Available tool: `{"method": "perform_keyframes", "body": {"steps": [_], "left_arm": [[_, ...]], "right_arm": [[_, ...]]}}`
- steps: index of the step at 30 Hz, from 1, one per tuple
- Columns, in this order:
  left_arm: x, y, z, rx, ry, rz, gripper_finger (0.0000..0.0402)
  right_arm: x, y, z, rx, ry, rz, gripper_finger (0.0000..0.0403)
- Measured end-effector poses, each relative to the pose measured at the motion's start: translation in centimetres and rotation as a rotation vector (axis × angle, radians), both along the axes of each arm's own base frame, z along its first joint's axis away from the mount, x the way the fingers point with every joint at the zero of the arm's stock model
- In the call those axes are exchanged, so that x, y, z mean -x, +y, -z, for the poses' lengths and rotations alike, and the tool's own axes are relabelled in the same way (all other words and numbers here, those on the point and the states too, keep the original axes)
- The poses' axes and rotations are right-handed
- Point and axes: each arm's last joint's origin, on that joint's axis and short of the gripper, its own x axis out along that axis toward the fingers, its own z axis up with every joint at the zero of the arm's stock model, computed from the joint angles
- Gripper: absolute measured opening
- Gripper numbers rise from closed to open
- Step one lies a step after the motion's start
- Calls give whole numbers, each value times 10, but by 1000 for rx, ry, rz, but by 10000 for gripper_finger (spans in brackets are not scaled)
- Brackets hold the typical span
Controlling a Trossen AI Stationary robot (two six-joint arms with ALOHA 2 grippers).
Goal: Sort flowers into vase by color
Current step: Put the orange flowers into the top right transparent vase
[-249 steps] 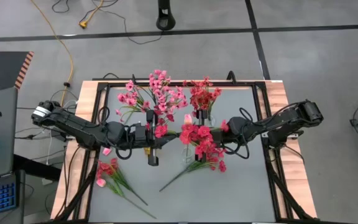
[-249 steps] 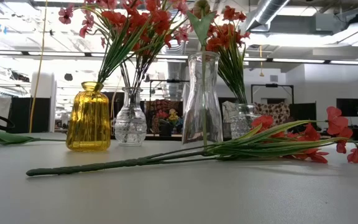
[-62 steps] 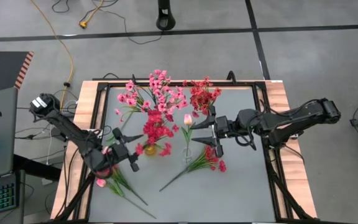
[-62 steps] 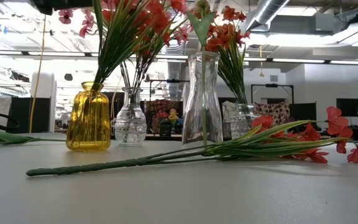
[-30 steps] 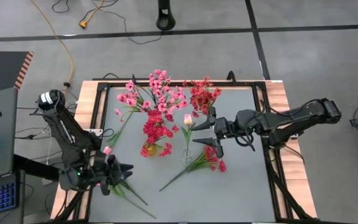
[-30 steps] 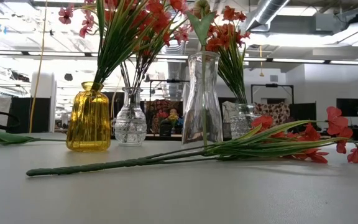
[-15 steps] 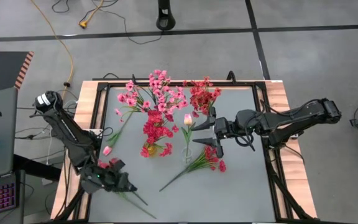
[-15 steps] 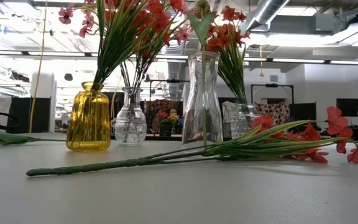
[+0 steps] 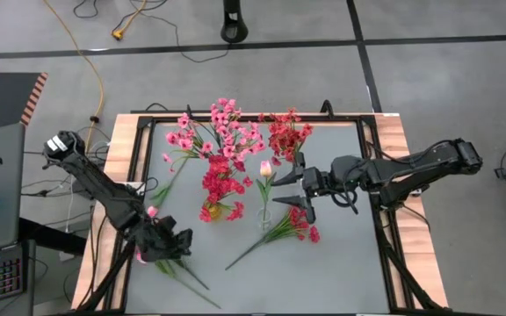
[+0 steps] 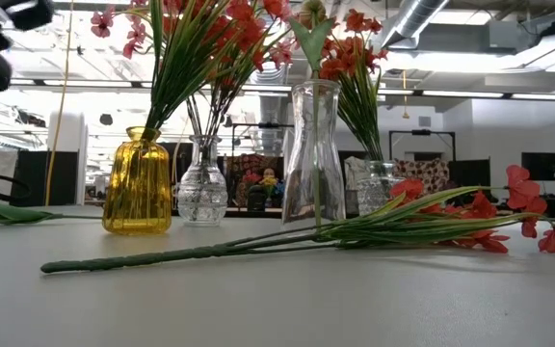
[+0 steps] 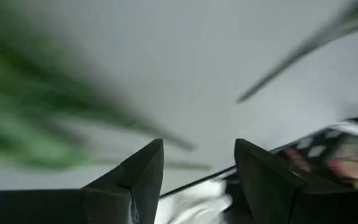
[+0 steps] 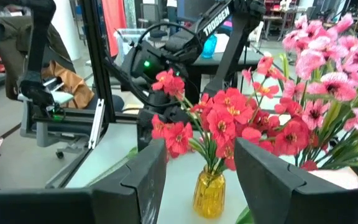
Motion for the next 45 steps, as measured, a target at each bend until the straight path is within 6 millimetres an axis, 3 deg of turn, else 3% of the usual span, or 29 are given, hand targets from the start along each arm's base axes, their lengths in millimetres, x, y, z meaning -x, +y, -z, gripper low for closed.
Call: {"method": "perform_keyframes", "body": {"steps": [5, 19, 28, 45], "left_arm": [[6, -1, 3, 88, 142, 73, 185], [19, 12, 13, -81, 292, 61, 185], [22, 11, 14, -56, 334, 92, 185], [5, 2, 49, -243, 366, 54, 185]], "right_arm": [[0, 0, 3, 6, 31, 0, 214], [0, 0, 3, 6, 35, 0, 214], [0, 0, 3, 6, 35, 0, 214], [0, 0, 3, 6, 35, 1, 214]]}}
